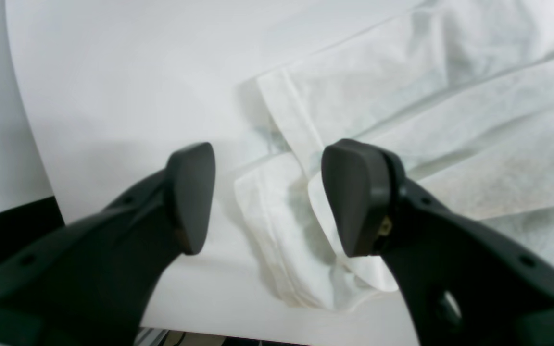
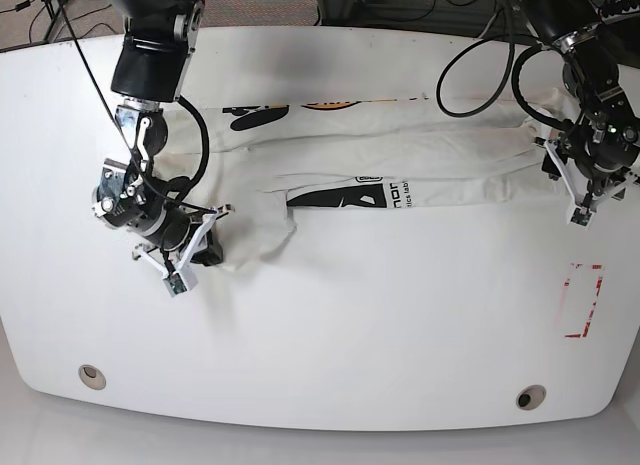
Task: Fold the T-shirt properly
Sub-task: 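Move the right gripper to the loose sleeve fabric beside the fold, then grasp the sleeve fabric with the right gripper and tuck it onto the fold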
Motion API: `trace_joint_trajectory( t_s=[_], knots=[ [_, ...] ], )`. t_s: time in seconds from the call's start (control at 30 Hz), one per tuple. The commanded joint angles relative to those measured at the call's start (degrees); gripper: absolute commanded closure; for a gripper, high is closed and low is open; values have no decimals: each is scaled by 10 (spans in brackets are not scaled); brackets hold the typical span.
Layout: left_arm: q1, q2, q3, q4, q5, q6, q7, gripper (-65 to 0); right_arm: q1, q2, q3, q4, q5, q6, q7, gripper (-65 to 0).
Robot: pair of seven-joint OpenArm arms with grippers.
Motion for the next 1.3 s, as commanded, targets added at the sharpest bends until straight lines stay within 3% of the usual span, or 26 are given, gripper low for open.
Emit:
trace_joint_trajectory(
  t_s=[0.0,0.3,0.47,1.0,1.1,1.27],
  knots=[
    [-6,-6,-2,9,-2,0,-8,-375,8,2,4,55,25,-1,-13,-5],
    [-5,-5,-2,9,-2,0,-8,-374,-30,4,4,163,136,-1,-140,-3],
    [-1,-5,-2,9,-2,0,-8,-374,-76,19,2,208,192,-1,-179,-6],
    [14,-5,-1,9,-2,0,-11,-374,-216,86,-17,223,383,-1,-193,-8],
    [14,-5,-1,9,-2,0,-11,-374,-227,115,-53,225,395,-1,-193,-51],
    [14,-4,-1,9,-2,0,-11,-374,-237,145,-87,222,421,-1,-193,-260]
  ],
)
